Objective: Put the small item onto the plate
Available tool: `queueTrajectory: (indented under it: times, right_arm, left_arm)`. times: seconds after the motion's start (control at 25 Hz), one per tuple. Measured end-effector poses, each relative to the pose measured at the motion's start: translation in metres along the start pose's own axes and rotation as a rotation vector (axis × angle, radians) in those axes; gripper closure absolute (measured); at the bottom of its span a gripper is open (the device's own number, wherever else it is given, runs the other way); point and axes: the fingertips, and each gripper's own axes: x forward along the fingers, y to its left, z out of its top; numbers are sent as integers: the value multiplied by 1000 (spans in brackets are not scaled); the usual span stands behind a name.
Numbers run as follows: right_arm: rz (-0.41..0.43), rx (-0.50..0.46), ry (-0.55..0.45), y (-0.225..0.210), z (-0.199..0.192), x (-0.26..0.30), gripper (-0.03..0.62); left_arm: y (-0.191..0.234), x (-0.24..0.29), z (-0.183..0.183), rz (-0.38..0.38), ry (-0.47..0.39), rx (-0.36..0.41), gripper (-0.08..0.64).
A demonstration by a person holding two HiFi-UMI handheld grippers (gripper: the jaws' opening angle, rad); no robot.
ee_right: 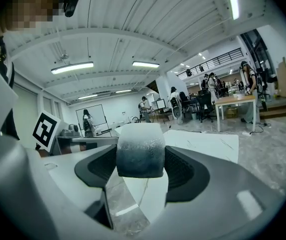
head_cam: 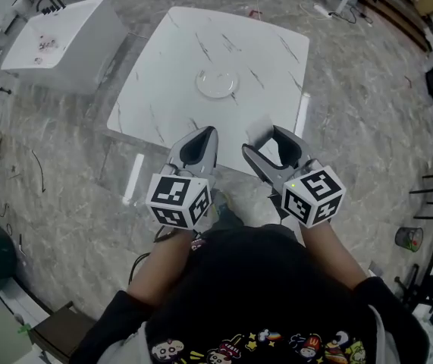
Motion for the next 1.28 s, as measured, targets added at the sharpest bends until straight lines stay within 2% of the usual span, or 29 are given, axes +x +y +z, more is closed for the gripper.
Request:
queueTrajectory:
  times: [0.28, 0.8, 1.08, 1.28]
  right_arm:
    - [-23, 1, 20, 5, 0, 30, 268]
    - [-22, 3, 48, -6, -3, 52, 268]
    - [15, -7, 39, -28, 9, 62, 268]
    - [65, -13, 77, -55, 9, 71, 268]
  left_arm:
    - [30, 11, 3, -30, 0, -8, 560]
    - [47, 23, 4, -22, -3, -25, 560]
    - [52, 39, 19, 27, -18, 1, 560]
    - [52, 61, 15, 82, 4, -16, 560]
